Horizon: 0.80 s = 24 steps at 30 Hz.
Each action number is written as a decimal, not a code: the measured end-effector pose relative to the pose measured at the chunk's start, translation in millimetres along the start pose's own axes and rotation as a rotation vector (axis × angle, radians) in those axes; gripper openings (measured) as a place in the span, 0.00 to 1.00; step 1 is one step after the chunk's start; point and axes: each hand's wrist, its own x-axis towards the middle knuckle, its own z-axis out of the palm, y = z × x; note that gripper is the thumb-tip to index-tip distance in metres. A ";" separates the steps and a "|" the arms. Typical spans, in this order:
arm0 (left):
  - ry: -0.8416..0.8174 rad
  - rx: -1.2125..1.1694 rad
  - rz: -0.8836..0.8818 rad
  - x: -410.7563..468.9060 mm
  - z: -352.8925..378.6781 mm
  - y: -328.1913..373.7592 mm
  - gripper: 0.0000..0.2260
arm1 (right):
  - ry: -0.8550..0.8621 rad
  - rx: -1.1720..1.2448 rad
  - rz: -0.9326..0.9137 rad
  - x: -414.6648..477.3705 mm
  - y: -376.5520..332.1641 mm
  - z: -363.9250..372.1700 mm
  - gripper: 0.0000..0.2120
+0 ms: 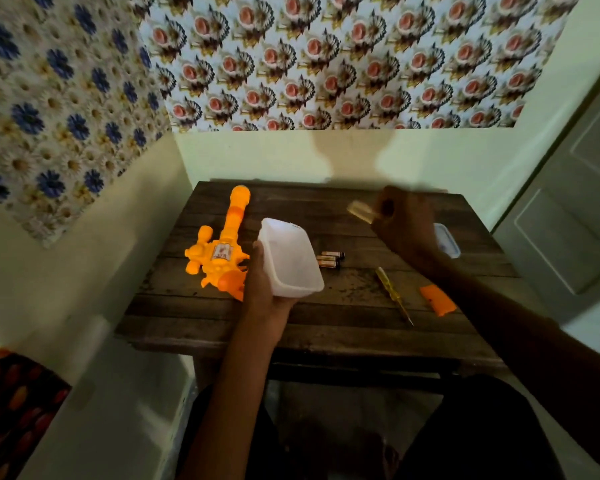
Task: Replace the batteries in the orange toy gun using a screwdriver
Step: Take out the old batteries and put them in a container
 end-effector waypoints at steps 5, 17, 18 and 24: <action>-0.013 0.029 -0.027 1.0 -9.7 -14.4 0.18 | -0.248 -0.235 -0.142 12.4 29.2 66.8 0.07; -0.003 -0.003 -0.003 -6.2 -18.5 -6.8 0.13 | -0.413 -0.174 -0.336 6.4 7.9 90.8 0.12; -0.015 -0.019 -0.004 -7.5 -17.3 -6.4 0.12 | -0.458 -0.257 -0.382 0.9 3.1 93.1 0.16; -0.080 -0.038 -0.006 -10.9 -14.3 -4.9 0.11 | -0.581 -0.471 -0.359 -6.8 1.0 127.9 0.29</action>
